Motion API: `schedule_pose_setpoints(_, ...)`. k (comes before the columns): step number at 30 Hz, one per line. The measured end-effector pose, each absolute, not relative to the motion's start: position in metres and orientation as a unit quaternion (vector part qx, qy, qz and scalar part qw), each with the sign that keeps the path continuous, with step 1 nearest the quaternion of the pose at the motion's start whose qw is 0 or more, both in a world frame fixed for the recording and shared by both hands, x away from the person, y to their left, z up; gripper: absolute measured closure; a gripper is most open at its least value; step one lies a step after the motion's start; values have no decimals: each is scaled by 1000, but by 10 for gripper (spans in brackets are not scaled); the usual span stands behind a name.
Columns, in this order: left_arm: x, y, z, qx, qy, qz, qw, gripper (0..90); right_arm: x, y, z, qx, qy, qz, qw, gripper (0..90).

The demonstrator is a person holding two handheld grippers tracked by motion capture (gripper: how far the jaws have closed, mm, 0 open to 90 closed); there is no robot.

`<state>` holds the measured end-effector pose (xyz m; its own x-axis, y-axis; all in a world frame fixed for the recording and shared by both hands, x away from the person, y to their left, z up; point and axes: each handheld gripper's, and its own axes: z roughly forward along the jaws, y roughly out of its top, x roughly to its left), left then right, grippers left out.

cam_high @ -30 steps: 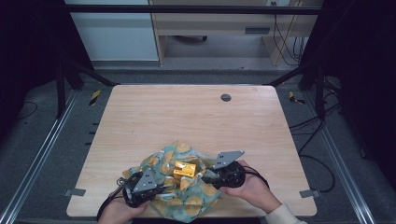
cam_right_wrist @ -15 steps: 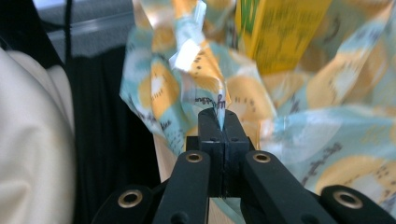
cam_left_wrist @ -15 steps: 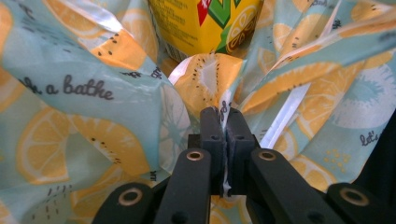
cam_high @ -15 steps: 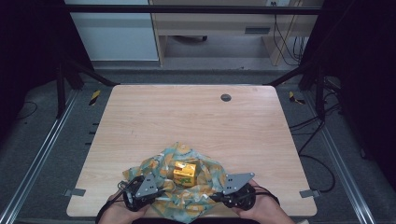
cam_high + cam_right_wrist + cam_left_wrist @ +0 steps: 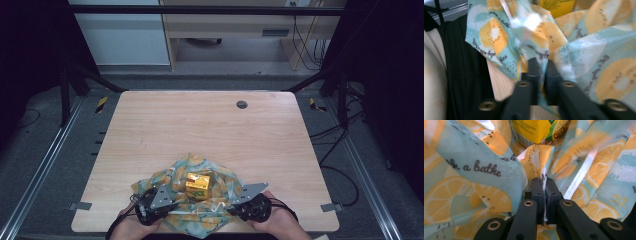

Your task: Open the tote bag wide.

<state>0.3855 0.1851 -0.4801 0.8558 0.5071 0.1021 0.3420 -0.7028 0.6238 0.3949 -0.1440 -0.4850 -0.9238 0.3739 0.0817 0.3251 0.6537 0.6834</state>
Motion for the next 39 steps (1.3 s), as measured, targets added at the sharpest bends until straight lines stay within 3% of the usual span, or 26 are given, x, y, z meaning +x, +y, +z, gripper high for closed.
schedule_pose_setpoints(3,385,187,-479,910,234,133,316,886,392,-155,-478,207,899,384,42,569)
schedule_pose_setpoints(4,385,187,-479,910,234,133,316,886,392,-155,-478,207,899,384,42,569)
schedule_pose_setpoints(5,385,186,-479,912,229,135,313,886,390,-162,-472,214,892,394,56,479)
schedule_pose_setpoints(11,385,185,-479,910,231,137,317,886,397,-176,-452,229,878,411,83,351)
schedule_pose_setpoints(23,384,185,-477,911,223,140,317,887,439,-171,-421,263,855,434,105,325)
schedule_pose_setpoints(26,383,185,-477,911,222,140,318,887,455,-155,-424,271,855,429,108,329)
schedule_pose_setpoints(33,381,185,-476,909,221,141,323,888,469,-119,-448,277,868,405,77,250)
schedule_pose_setpoints(34,381,185,-476,910,220,141,323,887,469,-115,-452,277,873,396,73,248)
schedule_pose_setpoints(36,381,185,-476,910,219,141,323,888,471,-110,-460,276,881,378,72,410)
schedule_pose_setpoints(37,381,185,-476,910,217,141,323,888,471,-110,-460,276,881,378,72,410)
schedule_pose_setpoints(39,381,184,-475,911,215,141,323,888,474,-109,-466,282,884,366,66,650)
